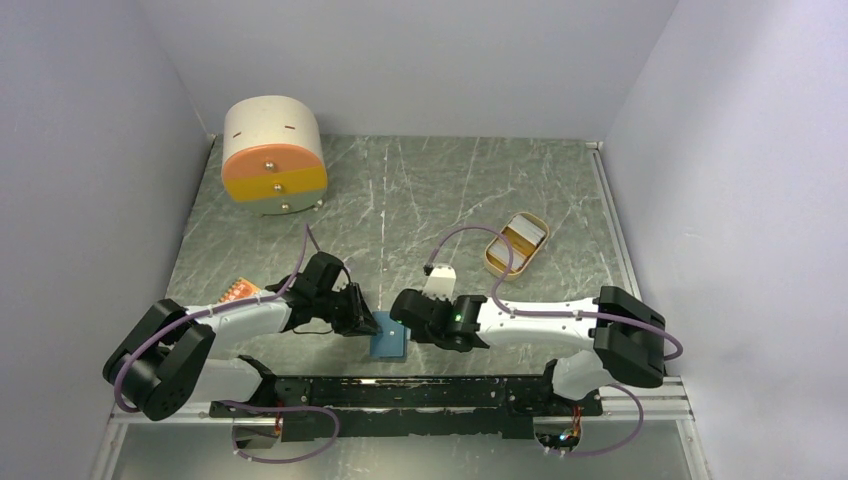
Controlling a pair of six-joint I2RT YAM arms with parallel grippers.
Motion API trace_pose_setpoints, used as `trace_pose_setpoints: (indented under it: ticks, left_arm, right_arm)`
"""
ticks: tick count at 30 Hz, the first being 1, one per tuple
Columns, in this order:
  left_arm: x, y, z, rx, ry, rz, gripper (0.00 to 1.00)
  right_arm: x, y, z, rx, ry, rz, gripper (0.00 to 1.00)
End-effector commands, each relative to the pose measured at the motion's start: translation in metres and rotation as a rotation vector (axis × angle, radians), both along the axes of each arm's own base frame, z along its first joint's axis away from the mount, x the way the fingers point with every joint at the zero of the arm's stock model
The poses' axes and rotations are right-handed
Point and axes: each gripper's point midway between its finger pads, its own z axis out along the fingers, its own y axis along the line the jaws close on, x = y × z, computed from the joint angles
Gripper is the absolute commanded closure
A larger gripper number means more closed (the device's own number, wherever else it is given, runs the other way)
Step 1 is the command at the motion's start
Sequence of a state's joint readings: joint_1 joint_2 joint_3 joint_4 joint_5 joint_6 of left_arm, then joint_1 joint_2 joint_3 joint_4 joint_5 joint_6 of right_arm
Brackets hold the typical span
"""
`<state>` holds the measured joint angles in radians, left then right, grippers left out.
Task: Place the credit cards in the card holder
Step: Close the card holder at the center of the board.
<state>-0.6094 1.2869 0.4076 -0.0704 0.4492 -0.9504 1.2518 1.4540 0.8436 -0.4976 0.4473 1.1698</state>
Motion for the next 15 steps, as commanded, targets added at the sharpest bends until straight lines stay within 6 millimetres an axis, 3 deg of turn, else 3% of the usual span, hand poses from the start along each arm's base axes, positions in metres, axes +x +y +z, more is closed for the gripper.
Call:
trace_pose_setpoints:
  ticks: [1, 4, 15]
  left_arm:
    - [0.003, -0.007, 0.005, -0.033, -0.029, -0.011, 0.75]
    - [0.001, -0.01, 0.006, -0.056, -0.019, -0.017, 0.77]
    - [-0.001, -0.011, 0.004, -0.07, -0.015, -0.02, 0.78]
  right_arm:
    - [0.004, 0.013, 0.01, 0.075, -0.062, 0.061, 1.0]
    - [0.0, 0.027, 0.011, 0.142, -0.066, 0.127, 1.0]
    - [-0.007, 0.049, -0.001, 0.156, -0.024, 0.227, 1.0]
